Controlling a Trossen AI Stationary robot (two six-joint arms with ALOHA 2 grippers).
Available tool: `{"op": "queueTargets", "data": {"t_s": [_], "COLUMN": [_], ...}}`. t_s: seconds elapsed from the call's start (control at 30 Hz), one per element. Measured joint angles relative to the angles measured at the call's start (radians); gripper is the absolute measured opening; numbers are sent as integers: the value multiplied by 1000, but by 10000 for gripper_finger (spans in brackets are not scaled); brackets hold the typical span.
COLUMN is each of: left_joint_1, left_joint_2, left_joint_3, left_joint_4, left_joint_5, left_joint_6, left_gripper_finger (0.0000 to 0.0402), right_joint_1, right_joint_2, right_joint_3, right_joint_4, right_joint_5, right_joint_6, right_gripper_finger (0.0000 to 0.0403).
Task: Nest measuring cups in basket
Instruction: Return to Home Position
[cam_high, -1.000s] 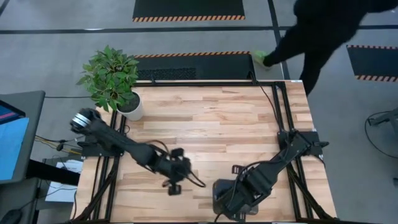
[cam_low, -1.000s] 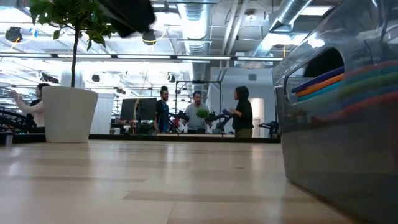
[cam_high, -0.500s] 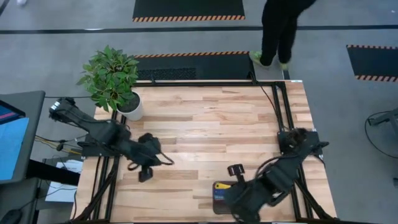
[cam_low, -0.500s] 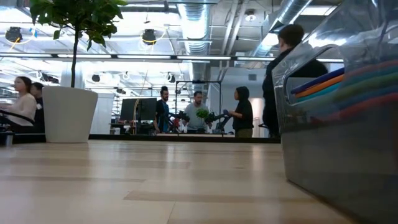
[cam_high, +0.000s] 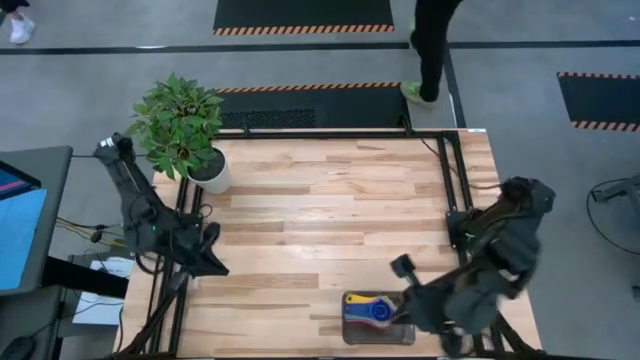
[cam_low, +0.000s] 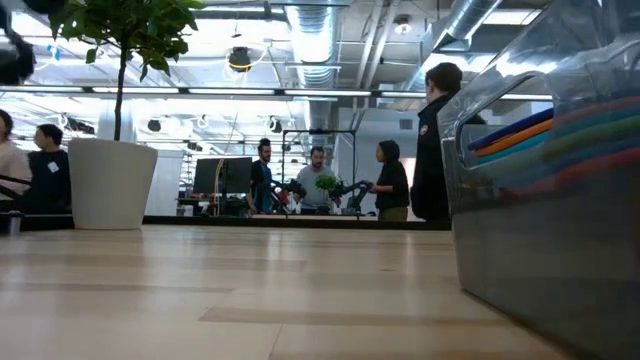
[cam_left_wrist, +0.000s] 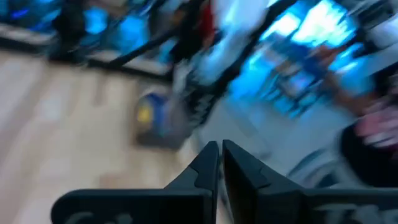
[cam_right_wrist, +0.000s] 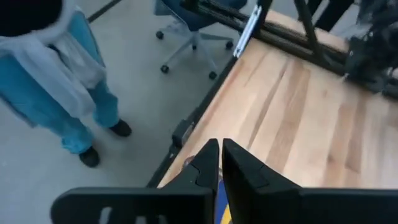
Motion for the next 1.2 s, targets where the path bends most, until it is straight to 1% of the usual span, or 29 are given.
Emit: {"op": "queueTargets", "data": {"t_s": [0.07, 0.13, 0.17, 0.23, 0.3, 0.4, 0.5, 0.57, 0.63, 0.7, 0.77, 0.83, 0.93, 1.0, 1.03, 1.1, 1.2], "left_joint_1": [24, 36, 42, 58, 74, 110, 182, 250, 339, 439, 541, 637, 765, 824, 848, 881, 896], "left_joint_2": [-75, -127, -139, -142, -135, -135, -136, -136, -135, -126, -115, -108, -94, -84, -82, -83, -87], "left_joint_3": [-108, -176, -191, -202, -202, -201, -215, -224, -224, -224, -224, -225, -225, -226, -238, -293, -418], "left_joint_4": [169, 277, 301, 290, 278, 272, 273, 275, 277, 282, 296, 305, 310, 312, 340, 452, 619], "left_joint_5": [71, 114, 117, 116, 123, 132, 145, 192, 262, 349, 446, 526, 609, 645, 658, 684, 740], "left_joint_6": [42, 81, 97, 99, 99, 155, 203, 226, 240, 249, 261, 266, 243, 232, 233, 229, 137], "left_gripper_finger": [11, 11, 11, 11, 11, 11, 11, 11, 11, 11, 11, 11, 11, 11, 11, 11, 11], "right_joint_1": [-12, -22, -26, -38, -57, -106, -162, -198, -235, -268, -294, -320, -358, -384, -397, -421, -446], "right_joint_2": [-60, -147, -202, -321, -429, -598, -789, -904, -1002, -1084, -1150, -1210, -1282, -1318, -1335, -1372, -1409], "right_joint_3": [-191, -415, -529, -764, -975, -1239, -1472, -1616, -1739, -1825, -1876, -1904, -1913, -1915, -1915, -1916, -1916], "right_joint_4": [150, 371, 499, 783, 996, 1170, 1341, 1454, 1557, 1608, 1597, 1550, 1460, 1398, 1367, 1320, 1286], "right_joint_5": [-6, -33, -72, -156, -210, -229, -243, -287, -326, -332, -335, -343, -341, -342, -342, -341, -354], "right_joint_6": [13, 24, 14, -3, -2, 23, 10, -6, -5, -4, -5, -5, -6, -8, -8, -8, -8], "right_gripper_finger": [45, 44, 43, 43, 43, 45, 45, 44, 43, 42, 44, 45, 45, 44, 43, 42, 44]}}
